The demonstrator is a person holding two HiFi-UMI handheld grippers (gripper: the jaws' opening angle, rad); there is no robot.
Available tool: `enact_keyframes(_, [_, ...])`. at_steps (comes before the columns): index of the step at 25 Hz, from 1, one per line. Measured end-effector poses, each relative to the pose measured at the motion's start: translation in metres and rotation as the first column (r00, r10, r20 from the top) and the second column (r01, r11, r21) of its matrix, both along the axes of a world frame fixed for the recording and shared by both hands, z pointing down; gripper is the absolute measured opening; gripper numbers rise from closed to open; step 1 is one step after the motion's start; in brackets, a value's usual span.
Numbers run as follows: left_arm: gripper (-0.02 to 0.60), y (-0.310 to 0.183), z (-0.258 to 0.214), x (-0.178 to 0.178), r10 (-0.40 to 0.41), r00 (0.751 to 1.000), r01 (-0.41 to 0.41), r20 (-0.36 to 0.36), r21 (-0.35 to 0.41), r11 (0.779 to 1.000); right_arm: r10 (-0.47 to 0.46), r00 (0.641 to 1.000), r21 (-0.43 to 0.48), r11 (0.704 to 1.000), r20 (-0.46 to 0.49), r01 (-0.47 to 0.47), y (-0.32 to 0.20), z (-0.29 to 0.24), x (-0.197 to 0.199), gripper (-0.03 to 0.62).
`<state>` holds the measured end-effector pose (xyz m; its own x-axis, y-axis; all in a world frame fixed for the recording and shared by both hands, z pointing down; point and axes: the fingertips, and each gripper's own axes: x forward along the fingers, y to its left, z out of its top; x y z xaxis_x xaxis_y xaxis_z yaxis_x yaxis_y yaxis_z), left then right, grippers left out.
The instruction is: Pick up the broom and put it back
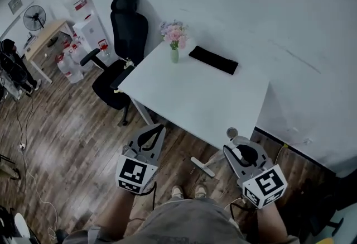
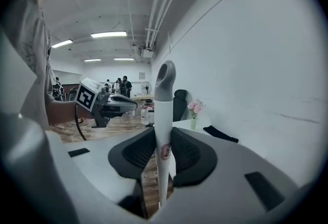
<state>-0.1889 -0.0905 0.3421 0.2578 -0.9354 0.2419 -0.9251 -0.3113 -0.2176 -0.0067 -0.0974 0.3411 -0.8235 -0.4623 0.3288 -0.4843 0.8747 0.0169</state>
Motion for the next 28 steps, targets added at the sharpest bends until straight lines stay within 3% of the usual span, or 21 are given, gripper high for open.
enact_keyframes(8, [0.017, -0.014, -0.013, 0.041, 0.114, 0.994, -0.114, 0.003, 0.022, 0.993, 0.117, 0.992, -0.021, 0.993, -0.041, -0.118, 0.013, 0.0, 0.044, 0.114])
enact_keyframes(15, [0.017, -0.034, 0.004, 0.082, 0.211, 0.977, -0.212, -0.039, -0.016, 0.977, 0.294, 0.95, -0.057, 0.952, -0.102, -0.3, 0.015, 0.013, 0.112, 0.114])
enact_keyframes(18, [0.017, -0.046, 0.013, 0.1, 0.248, 0.968, -0.249, -0.048, -0.032, 0.968, 0.395, 0.911, -0.067, 0.912, -0.116, -0.404, 0.01, 0.019, 0.144, 0.114])
enact_keyframes(22, [0.017, -0.064, 0.02, 0.129, 0.3, 0.952, -0.302, -0.054, -0.039, 0.952, 0.531, 0.839, -0.072, 0.838, -0.117, -0.54, -0.003, 0.028, 0.187, 0.114])
enact_keyframes(28, [0.017, -0.09, 0.034, 0.176, 0.378, 0.924, -0.382, -0.062, -0.054, 0.923, 0.658, 0.743, -0.102, 0.736, -0.125, -0.669, -0.026, 0.049, 0.233, 0.114])
